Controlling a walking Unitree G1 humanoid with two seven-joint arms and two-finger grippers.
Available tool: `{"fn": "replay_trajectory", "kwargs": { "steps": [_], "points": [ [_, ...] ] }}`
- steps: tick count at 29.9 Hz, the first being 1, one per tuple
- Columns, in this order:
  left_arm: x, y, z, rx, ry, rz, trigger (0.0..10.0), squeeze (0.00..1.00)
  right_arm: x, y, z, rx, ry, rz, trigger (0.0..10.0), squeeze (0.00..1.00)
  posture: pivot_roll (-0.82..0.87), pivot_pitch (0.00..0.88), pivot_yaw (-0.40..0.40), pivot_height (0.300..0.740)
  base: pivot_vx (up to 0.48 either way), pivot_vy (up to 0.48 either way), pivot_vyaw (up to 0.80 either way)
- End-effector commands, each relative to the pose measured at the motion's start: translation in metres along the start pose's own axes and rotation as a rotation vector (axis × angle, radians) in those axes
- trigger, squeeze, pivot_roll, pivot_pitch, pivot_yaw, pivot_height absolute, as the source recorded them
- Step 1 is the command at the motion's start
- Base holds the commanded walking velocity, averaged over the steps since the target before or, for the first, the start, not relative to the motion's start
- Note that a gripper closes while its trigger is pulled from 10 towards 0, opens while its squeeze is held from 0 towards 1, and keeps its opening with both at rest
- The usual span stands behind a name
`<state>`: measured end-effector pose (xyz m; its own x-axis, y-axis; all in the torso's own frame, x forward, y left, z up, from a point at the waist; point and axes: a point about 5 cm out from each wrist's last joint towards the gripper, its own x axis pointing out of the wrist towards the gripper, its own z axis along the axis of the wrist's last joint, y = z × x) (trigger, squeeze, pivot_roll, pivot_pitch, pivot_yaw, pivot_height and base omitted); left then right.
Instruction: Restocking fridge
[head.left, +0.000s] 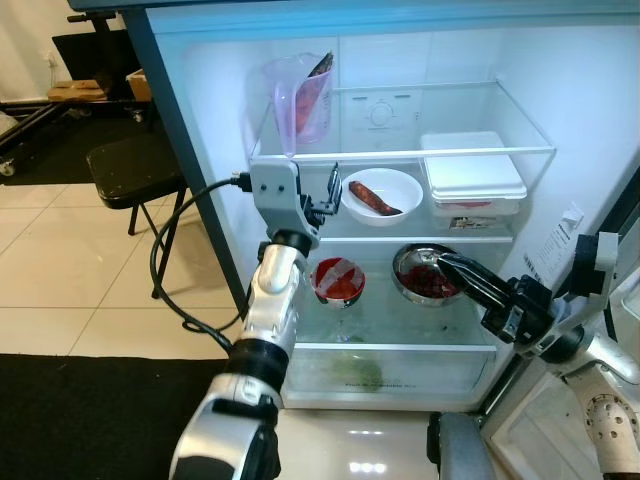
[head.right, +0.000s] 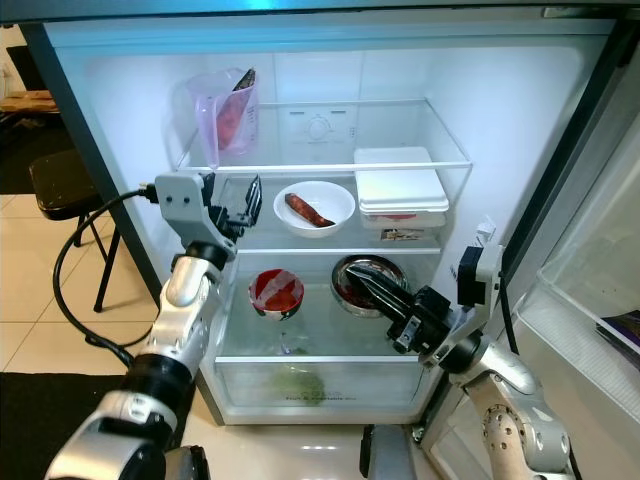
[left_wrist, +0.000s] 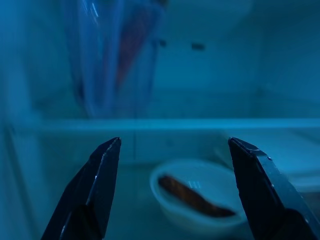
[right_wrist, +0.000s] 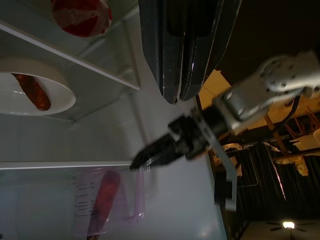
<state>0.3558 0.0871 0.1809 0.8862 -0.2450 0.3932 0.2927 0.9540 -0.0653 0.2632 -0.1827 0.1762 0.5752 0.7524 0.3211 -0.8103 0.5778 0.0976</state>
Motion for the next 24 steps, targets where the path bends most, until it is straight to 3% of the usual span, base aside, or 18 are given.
{"fn": "replay_trajectory", "kwargs": {
  "steps": [1, 11, 17, 24],
  "points": [
    [-0.008, -0.007, -0.008, -0.004, 0.035, -0.027, 10.0, 0.0, -0.001, -0.002, 0.004, 0.001, -0.016, 0.007, 10.0, 0.0, -0.07, 0.0, 0.019, 0.49, 0.0, 0.0, 0.0],
    [-0.048, -0.013, -0.039, 0.029, 0.179, -0.13, 10.0, 0.0, -0.003, -0.002, 0.002, 0.008, -0.009, 0.015, 10.0, 0.0, -0.06, 0.0, 0.014, 0.49, 0.0, 0.0, 0.0],
    [-0.068, -0.022, -0.048, 0.007, 0.232, -0.236, 10.0, 0.0, -0.01, -0.009, -0.016, 0.019, 0.064, -0.035, 10.0, 0.0, -0.05, 0.0, 0.009, 0.49, 0.0, 0.0, 0.0],
    [-0.081, -0.02, -0.057, 0.02, 0.28, -0.266, 10.0, 0.0, -0.017, -0.014, -0.031, 0.033, 0.122, -0.092, 10.0, 0.0, -0.05, 0.0, 0.007, 0.49, 0.0, 0.0, 0.0]
  ]
}}
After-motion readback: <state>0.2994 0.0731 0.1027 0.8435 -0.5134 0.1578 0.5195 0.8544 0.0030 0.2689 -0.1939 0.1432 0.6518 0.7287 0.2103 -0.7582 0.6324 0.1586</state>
